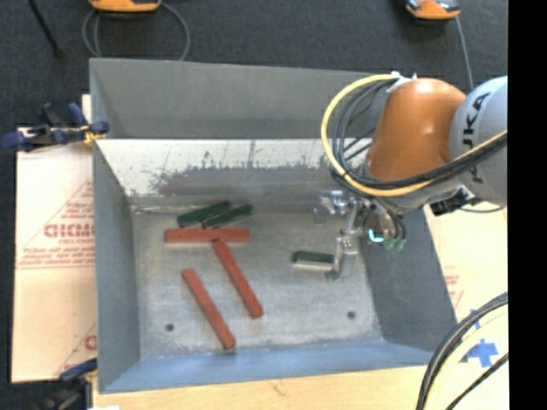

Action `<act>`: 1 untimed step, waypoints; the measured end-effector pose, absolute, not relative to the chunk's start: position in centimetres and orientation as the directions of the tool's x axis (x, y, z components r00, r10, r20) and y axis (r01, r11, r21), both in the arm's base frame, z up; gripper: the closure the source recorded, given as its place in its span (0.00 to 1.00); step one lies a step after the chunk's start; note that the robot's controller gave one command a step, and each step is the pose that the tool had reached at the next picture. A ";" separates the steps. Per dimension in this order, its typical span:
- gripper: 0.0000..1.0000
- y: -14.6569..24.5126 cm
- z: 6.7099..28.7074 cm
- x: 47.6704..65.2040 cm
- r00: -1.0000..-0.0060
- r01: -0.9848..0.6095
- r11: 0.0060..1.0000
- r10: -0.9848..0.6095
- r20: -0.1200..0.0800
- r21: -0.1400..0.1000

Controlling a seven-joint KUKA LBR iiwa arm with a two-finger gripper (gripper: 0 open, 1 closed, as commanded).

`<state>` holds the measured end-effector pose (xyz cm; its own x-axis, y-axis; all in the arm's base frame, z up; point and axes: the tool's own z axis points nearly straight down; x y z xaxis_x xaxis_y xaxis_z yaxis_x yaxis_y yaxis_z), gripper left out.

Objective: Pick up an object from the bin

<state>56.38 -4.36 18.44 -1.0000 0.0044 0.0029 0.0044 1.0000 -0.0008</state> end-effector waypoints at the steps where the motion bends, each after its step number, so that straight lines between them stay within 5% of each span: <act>1: 0.00 -3.4 6.9 57.7 -1.000 0.027 1.000 0.027 0.004 0.001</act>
Offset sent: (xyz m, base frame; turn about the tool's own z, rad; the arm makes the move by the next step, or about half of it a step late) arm 0.0148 0.0100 -0.1116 0.0237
